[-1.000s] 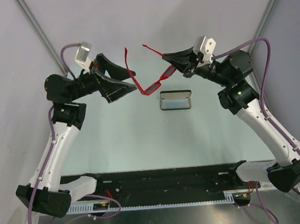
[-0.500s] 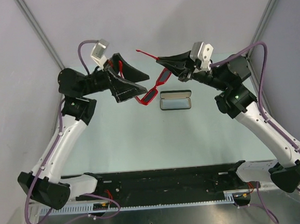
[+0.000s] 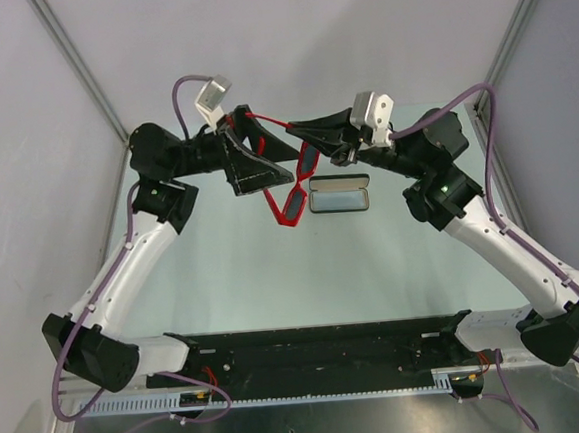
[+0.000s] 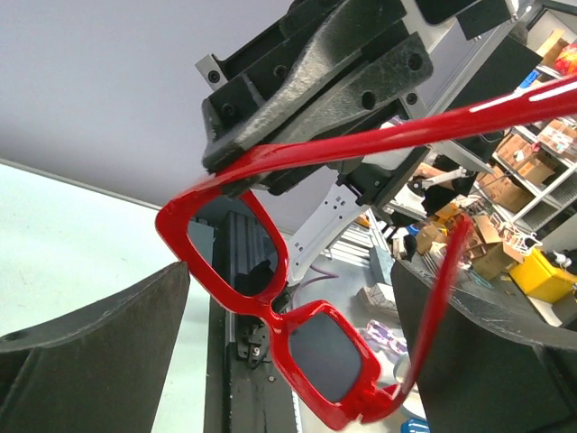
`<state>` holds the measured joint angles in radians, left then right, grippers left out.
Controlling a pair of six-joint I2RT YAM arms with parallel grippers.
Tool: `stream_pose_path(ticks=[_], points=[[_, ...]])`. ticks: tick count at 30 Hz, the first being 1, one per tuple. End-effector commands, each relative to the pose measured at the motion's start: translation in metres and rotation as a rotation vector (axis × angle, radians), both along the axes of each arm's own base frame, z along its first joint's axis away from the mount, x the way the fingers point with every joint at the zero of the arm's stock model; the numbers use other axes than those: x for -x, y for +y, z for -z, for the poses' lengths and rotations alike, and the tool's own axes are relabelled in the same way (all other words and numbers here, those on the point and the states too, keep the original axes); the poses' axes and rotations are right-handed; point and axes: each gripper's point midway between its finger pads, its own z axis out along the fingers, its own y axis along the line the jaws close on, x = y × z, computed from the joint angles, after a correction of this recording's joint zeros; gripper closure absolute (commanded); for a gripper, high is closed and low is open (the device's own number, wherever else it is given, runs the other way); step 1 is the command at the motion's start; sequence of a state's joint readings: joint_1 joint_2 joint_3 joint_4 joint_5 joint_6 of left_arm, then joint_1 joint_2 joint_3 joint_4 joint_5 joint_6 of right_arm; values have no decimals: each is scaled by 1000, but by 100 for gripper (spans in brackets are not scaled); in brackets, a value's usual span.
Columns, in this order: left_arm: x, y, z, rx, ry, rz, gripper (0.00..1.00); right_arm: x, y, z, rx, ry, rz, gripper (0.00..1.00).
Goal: Organize the sunglasses
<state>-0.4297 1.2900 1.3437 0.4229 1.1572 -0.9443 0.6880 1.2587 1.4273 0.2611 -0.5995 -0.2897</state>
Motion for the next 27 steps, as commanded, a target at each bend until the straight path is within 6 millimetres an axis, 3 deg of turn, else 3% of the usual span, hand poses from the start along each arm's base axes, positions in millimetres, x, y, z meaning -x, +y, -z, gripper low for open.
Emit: stream_pose_path(ticks=[1, 8, 14, 17, 24, 27], points=[[6, 0, -7, 0, -11, 39, 0, 14, -2, -27, -58, -65, -21, 100], [21, 6, -20, 14, -84, 51, 0, 14, -6, -30, -59, -87, 1, 100], [37, 19, -47, 54, -201, 21, 0, 7, -4, -19, -19, -77, 19, 100], [40, 26, -50, 59, -234, 3, 0, 1, -4, -13, -7, -66, 32, 100], [29, 41, -49, 71, -249, -103, 0, -3, -5, -9, -7, -56, 32, 100], [21, 45, -39, 61, -220, -134, 0, -2, -11, -15, -32, -49, 19, 100]])
